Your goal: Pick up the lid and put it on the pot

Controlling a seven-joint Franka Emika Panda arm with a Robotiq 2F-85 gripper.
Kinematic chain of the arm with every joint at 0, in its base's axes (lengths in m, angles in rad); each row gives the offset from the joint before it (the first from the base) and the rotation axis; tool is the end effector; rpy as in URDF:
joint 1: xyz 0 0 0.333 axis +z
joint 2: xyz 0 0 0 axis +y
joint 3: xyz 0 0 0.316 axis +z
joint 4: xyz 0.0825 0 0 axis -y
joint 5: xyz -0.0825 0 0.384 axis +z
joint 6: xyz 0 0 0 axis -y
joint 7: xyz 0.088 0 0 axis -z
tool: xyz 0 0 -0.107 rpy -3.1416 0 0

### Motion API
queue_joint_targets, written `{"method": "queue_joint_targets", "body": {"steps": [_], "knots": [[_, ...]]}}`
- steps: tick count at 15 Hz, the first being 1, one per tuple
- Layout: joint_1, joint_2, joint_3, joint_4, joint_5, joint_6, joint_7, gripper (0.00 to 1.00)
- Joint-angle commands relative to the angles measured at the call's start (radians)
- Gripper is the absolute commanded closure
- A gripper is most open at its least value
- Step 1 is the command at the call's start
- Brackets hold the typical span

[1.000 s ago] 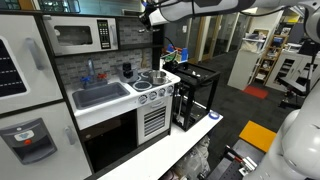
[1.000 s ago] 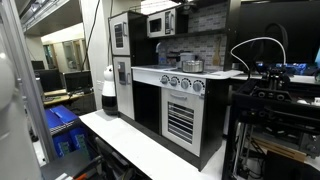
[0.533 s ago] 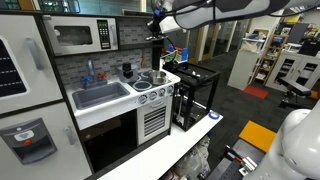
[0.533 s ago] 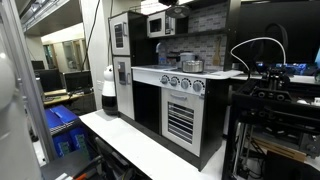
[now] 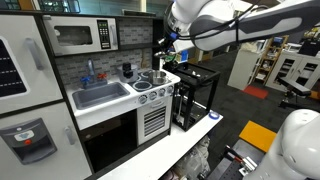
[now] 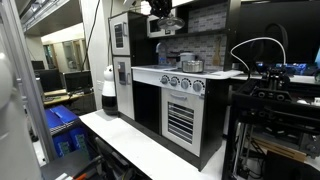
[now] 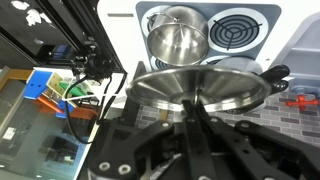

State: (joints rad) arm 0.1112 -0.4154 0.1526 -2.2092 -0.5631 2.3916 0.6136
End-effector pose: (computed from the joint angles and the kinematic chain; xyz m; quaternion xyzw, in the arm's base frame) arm 0.4572 0.1301 0.6110 0.9225 -0.0191 0.3636 0.1281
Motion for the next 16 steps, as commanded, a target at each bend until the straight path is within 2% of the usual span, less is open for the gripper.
{"method": "queue_joint_targets", "body": {"steps": [1,4,9,13,14,16], "knots": [[-0.07,-0.08,0.02,-0.146,0.007,0.125,-0.004,0.99],[-0.119,-0.097,0.026,-0.217,0.007,0.194,-0.001,0.99],[-0.221,-0.074,0.057,-0.268,-0.017,0.291,0.02,0.99],[-0.291,-0.024,0.093,-0.238,-0.035,0.384,0.013,0.99],[-0.28,-0.01,0.079,-0.228,-0.073,0.402,0.033,0.99],[-0.304,0.012,0.092,-0.214,-0.112,0.438,0.05,0.99]]}}
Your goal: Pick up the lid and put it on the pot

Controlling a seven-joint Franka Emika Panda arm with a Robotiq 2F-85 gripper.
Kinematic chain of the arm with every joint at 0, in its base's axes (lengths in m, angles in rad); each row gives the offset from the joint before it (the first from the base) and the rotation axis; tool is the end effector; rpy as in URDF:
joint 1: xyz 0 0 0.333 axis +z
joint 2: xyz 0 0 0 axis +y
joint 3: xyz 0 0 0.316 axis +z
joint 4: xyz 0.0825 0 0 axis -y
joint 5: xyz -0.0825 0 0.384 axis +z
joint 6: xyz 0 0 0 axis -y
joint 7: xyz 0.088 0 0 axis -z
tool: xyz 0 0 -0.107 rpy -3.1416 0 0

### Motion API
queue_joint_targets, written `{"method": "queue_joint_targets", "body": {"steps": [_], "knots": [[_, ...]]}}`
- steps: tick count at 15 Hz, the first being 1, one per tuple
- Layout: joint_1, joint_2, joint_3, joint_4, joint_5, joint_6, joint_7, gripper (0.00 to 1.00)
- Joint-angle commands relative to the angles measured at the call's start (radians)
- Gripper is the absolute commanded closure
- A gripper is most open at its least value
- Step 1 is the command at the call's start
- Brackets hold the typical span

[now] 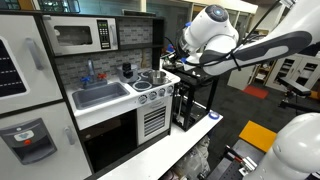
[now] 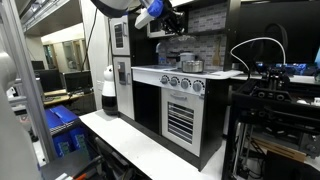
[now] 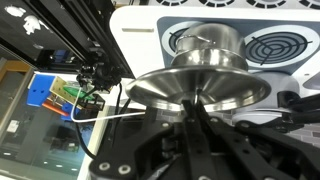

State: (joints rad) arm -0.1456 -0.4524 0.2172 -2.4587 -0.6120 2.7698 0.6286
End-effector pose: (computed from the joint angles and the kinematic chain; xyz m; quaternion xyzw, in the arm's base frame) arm 0.4524 0.0668 0.5351 0.9071 -0.0226 0.4031 0.1193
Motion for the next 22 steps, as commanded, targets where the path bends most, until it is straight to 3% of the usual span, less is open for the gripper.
{"method": "queue_joint_targets", "body": {"steps": [1,9,15,22], "knots": [[-0.056,0.063,0.033,0.042,-0.085,0.075,0.052,0.99],[-0.162,0.203,0.111,0.149,-0.338,0.089,0.284,0.99],[-0.172,0.328,0.133,0.253,-0.484,0.076,0.465,0.99],[-0.144,0.409,0.13,0.32,-0.479,0.074,0.529,0.99]]}}
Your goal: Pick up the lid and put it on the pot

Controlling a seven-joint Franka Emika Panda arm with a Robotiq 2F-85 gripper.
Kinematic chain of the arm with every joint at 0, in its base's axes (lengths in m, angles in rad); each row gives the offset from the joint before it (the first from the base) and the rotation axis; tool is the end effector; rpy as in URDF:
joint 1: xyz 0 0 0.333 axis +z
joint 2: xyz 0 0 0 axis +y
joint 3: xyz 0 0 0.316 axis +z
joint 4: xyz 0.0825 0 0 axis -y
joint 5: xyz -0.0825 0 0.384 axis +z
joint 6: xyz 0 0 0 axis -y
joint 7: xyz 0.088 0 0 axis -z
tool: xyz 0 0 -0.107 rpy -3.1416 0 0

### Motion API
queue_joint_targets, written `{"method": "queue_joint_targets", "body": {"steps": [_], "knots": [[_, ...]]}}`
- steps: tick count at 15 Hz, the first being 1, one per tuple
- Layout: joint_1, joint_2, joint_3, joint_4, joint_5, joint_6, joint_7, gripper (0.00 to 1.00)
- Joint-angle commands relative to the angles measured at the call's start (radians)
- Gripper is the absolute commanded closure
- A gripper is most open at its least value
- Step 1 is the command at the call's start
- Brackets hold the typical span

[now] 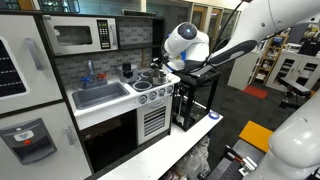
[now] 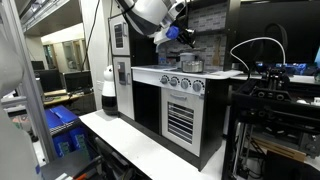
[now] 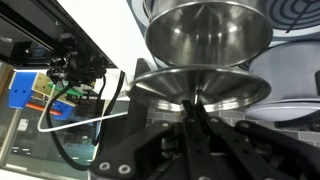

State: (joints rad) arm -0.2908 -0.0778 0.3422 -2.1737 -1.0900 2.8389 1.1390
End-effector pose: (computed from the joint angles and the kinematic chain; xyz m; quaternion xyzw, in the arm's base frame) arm 0.5519 0.0781 0.4861 0.8907 -0.0602 0.4379 0.1060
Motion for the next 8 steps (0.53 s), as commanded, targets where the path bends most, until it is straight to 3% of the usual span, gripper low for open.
{"method": "queue_joint_targets", "body": {"steps": [1,8], "knots": [[0.004,0.036,0.004,0.033,0.01,0.007,0.017,0.99],[0.016,0.031,0.003,0.008,0.045,0.008,0.014,0.99]]}}
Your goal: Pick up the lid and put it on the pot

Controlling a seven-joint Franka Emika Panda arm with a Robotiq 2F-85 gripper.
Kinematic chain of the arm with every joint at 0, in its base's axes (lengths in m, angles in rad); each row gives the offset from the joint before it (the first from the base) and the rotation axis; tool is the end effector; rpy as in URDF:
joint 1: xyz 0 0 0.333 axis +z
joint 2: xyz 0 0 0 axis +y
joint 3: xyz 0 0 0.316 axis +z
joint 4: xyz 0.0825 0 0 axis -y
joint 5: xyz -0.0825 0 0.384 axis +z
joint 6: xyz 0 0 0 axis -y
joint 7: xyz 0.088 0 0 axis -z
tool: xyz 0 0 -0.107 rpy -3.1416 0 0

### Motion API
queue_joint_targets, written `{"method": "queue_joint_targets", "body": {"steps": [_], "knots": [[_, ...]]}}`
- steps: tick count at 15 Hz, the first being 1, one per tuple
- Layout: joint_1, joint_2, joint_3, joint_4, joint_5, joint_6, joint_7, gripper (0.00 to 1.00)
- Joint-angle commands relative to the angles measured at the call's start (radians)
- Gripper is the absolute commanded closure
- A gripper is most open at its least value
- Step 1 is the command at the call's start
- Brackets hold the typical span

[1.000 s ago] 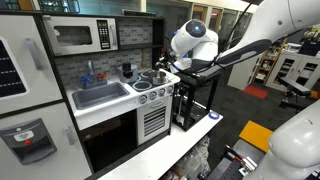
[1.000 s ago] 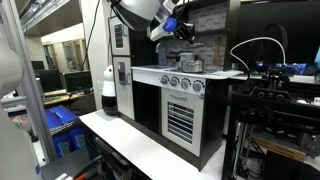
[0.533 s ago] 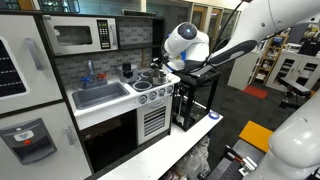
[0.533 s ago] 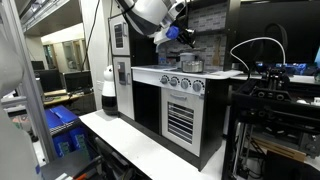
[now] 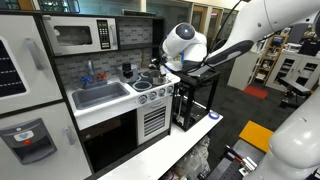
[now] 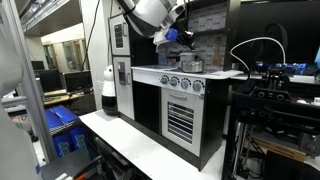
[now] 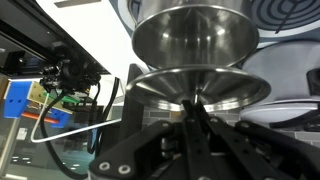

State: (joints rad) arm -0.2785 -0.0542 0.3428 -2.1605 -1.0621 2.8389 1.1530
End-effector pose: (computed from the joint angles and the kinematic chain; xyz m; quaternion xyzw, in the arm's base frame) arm 0.5572 0.0839 0.4817 0.8941 -0.0732 0.4327 0.0895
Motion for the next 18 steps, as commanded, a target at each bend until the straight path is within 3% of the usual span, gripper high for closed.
{"method": "queue_joint_targets", "body": {"steps": [1,18], "knots": [[0.005,0.008,0.002,-0.008,0.018,0.007,0.0,0.99],[-0.003,0.016,-0.011,-0.03,-0.012,0.012,0.015,0.99]]}}
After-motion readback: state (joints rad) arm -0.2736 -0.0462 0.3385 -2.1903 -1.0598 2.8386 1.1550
